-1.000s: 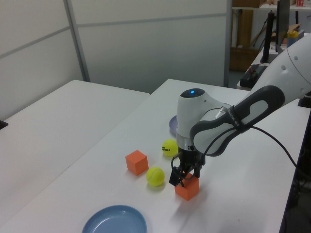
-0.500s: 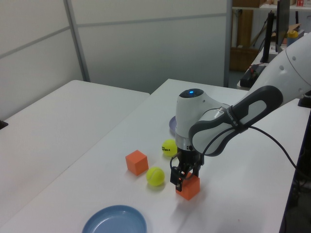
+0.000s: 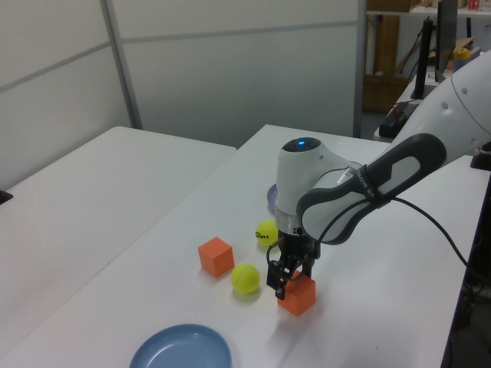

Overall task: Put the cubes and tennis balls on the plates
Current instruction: 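Close the gripper on the orange cube, then carry the orange cube to the blue plate and release it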

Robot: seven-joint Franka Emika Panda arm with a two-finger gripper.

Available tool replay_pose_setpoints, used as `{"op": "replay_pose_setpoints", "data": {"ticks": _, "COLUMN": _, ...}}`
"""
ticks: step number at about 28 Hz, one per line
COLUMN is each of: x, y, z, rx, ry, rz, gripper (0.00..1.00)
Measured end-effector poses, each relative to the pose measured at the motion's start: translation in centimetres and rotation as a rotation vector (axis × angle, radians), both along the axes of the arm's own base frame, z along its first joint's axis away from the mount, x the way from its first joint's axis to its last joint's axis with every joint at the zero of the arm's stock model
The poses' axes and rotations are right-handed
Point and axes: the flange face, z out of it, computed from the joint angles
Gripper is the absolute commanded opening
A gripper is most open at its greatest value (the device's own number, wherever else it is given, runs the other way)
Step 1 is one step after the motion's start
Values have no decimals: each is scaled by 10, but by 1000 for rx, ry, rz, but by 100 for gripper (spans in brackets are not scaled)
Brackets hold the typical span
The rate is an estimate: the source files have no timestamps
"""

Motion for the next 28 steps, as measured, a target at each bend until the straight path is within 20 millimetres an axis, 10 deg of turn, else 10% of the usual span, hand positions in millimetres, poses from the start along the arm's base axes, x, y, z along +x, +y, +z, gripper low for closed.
{"op": "replay_pose_setpoints", "data": {"ticks": 8, "x": 0, "y": 0, "z": -5, "rx": 0, "ry": 10, "rz": 1, "gripper": 80}}
{"op": "replay_pose_setpoints", "data": {"ticks": 16, "x": 1, "y": 0, "z": -6, "rx": 1, "ry": 11, "rz": 8, "gripper": 12}}
{"op": "replay_pose_setpoints", "data": {"ticks": 21, "x": 12, "y": 4, "z": 10, "rx": 10, "ry": -24, "rz": 33, "gripper": 11}}
{"op": "replay_pose_setpoints", "data": {"ticks": 28, "x": 35, "y": 38, "z": 83, "rx": 18, "ry": -17, "rz": 95, "gripper": 11}}
